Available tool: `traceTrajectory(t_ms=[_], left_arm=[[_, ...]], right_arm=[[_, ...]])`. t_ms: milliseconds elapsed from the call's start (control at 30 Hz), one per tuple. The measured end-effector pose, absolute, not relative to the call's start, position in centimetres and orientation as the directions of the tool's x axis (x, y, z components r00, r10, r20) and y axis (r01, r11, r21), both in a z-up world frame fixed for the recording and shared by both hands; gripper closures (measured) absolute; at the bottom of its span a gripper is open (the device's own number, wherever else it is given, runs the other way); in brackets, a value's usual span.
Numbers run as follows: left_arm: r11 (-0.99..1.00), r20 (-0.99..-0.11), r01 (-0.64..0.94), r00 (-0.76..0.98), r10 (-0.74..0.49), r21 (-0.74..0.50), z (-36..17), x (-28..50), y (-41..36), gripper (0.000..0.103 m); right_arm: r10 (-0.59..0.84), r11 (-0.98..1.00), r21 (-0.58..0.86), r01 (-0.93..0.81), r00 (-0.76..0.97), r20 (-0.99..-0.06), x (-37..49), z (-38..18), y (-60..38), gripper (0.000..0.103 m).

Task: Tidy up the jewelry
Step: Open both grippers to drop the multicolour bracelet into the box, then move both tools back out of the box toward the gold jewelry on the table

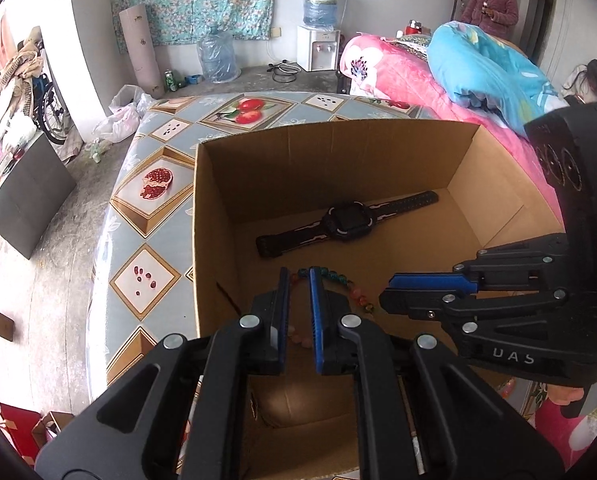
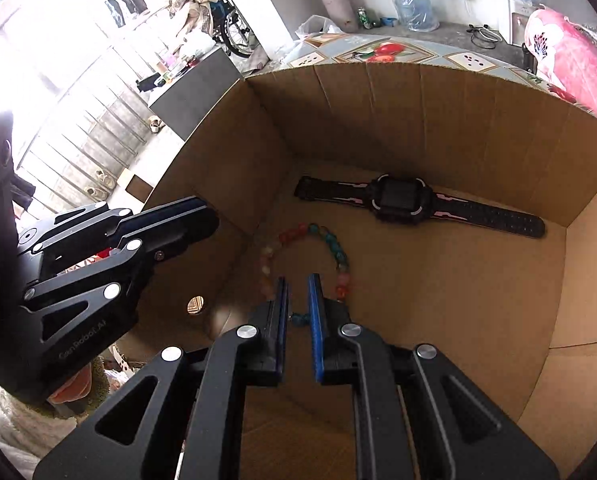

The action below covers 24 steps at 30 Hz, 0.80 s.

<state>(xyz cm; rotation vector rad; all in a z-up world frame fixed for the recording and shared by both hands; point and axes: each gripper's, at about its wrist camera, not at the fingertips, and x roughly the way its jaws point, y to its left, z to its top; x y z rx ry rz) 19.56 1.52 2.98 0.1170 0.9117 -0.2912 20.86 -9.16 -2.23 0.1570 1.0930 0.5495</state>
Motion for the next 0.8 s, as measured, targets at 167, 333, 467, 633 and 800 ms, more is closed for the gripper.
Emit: traceTrajectory(t_ms=[167, 333, 467, 633, 800], left_arm=[[0.962, -0.747, 0.269, 0.632, -0.206, -0.038, 4.3, 18.4, 2.8, 0.094], [0.948, -0.661, 0.311, 0.698, -0.276, -0.067, 6.9, 14.4, 3.4, 0.094], [0.917, -0.604, 0.388, 0.710, -0.362, -0.094, 7.3, 9.8, 3.3, 0.088], [0.868, -0.605, 0.480, 0.657, -0.450, -0.125, 5.0, 5.1, 2.1, 0.088], [0.838, -0.665, 0.520, 0.569, -0.484, -0.165, 0.7, 3.2, -0.1, 0.088]], right_arm=[[0.524, 0.846, 0.399, -0.353, 0.408, -0.748, 19.6, -1.1, -10.3, 0.092], [0.570, 0.821, 0.412, -0.395, 0.537, -0.622, 16.1, 2.3, -12.7, 0.092], [0.593, 0.802, 0.430, -0.415, 0.638, -0.491, 10.9, 4.3, -15.6, 0.091], [0.576, 0.808, 0.445, -0.386, 0.680, -0.455, 5.1, 2.5, -18.1, 0.090], [0.492, 0.859, 0.424, -0.286, 0.686, -0.535, 1.8, -1.5, -18.9, 0.090]])
